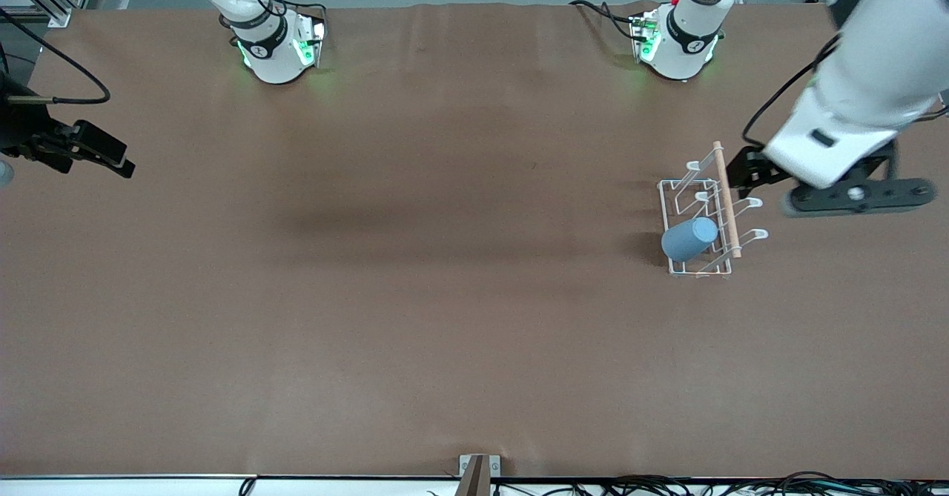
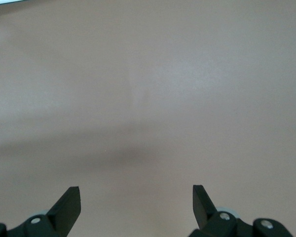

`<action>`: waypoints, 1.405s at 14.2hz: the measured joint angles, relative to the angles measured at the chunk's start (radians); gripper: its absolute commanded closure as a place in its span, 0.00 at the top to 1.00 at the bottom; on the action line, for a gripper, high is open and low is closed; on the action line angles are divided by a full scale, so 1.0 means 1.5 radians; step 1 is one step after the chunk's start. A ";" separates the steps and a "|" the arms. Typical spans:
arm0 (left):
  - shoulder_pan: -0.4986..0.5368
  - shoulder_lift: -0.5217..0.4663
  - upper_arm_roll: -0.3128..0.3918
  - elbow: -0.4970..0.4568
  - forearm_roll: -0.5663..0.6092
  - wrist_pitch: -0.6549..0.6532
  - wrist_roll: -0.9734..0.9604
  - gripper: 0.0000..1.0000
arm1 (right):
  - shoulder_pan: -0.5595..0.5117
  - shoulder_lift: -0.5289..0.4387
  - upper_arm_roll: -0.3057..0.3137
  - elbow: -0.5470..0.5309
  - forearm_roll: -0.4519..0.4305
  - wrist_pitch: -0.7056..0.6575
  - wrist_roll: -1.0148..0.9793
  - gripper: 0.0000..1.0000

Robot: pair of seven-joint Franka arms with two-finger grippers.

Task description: Hang cup on cup holder

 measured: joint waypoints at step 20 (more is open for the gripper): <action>-0.029 -0.217 0.161 -0.247 -0.128 0.040 0.135 1.00 | -0.012 0.002 0.000 0.001 0.000 0.000 -0.059 1.00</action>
